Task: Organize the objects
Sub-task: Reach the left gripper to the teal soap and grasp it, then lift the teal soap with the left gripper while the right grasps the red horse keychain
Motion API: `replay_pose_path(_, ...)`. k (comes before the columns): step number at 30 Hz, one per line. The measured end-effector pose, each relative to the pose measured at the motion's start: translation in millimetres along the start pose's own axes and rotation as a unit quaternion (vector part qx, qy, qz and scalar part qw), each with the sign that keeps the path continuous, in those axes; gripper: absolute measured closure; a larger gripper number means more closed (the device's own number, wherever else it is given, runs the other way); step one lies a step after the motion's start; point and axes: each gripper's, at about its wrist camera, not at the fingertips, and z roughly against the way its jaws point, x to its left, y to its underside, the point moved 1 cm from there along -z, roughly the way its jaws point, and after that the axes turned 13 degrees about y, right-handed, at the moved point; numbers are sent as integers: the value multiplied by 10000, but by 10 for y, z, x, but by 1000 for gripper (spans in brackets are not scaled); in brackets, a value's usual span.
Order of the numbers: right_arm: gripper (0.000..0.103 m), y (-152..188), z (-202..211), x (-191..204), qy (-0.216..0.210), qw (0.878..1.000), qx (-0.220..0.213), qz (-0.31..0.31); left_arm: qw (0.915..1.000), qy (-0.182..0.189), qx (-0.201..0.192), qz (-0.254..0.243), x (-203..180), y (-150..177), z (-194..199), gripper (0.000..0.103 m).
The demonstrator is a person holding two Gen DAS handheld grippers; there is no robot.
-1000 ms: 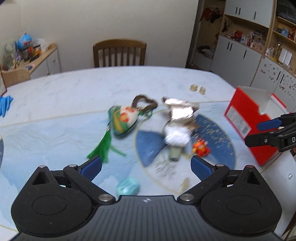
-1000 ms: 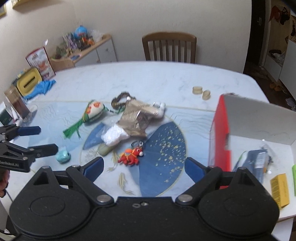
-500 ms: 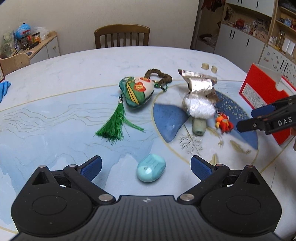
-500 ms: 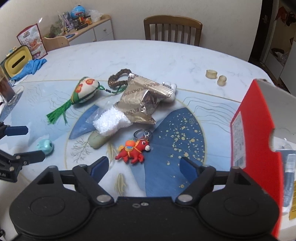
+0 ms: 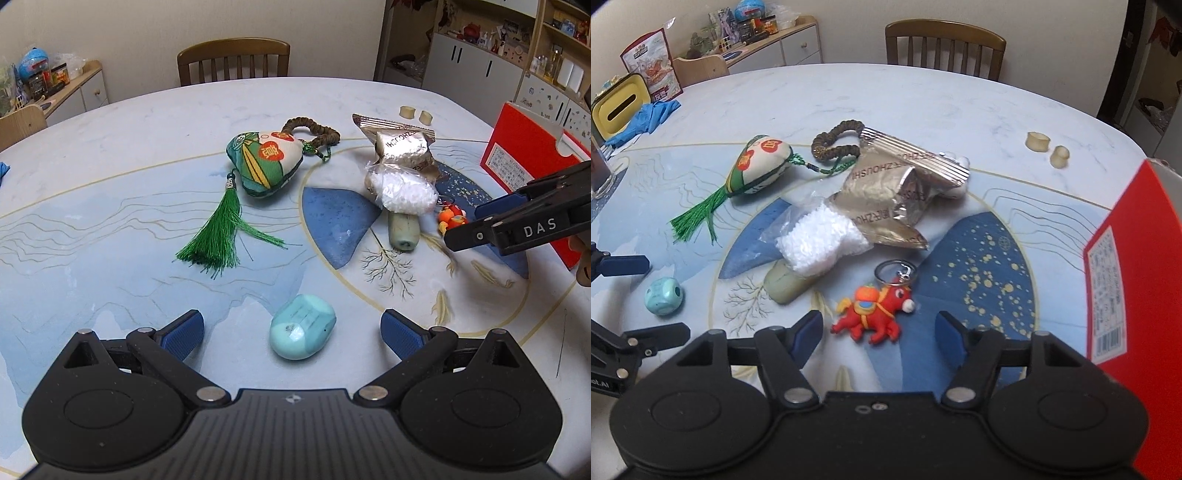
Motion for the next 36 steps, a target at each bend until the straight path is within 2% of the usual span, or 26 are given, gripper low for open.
replay_pose_path(5,46,-12,-43,46,14,10000,15,17,10000,20,-24,46,10,-8,10,2)
replay_pose_path(7,48,-16,-45,53,42,10000,-23,12,10000,30,-12,40,7,-16,12,6)
replay_pose_path(10,54,-18,-44,61,80,10000,-51,20,10000,13,-7,-28,-24,-30,23,17)
replay_pose_path(13,55,-6,-40,75,128,9999,-70,46,9999,-47,33,-128,-60,-39,21,29)
replay_pose_path(16,62,9,-24,124,199,9996,-89,198,9997,-46,63,-223,-89,-42,25,43)
replay_pose_path(19,63,8,-11,147,182,9996,-68,191,9997,-30,90,-203,-106,-52,34,53)
replay_pose_path(21,64,19,-5,150,174,9996,-76,190,9997,-47,113,-197,-117,-59,38,65)
replay_pose_path(23,64,33,5,148,172,9996,-99,176,9998,-30,141,-162,-125,-64,41,68)
replay_pose_path(31,64,69,150,53,22,9997,-205,-109,9999,-10,165,11,-162,-95,76,69)
replay_pose_path(36,64,111,384,-39,-106,9990,-287,-321,9999,44,72,60,-271,-205,174,69)
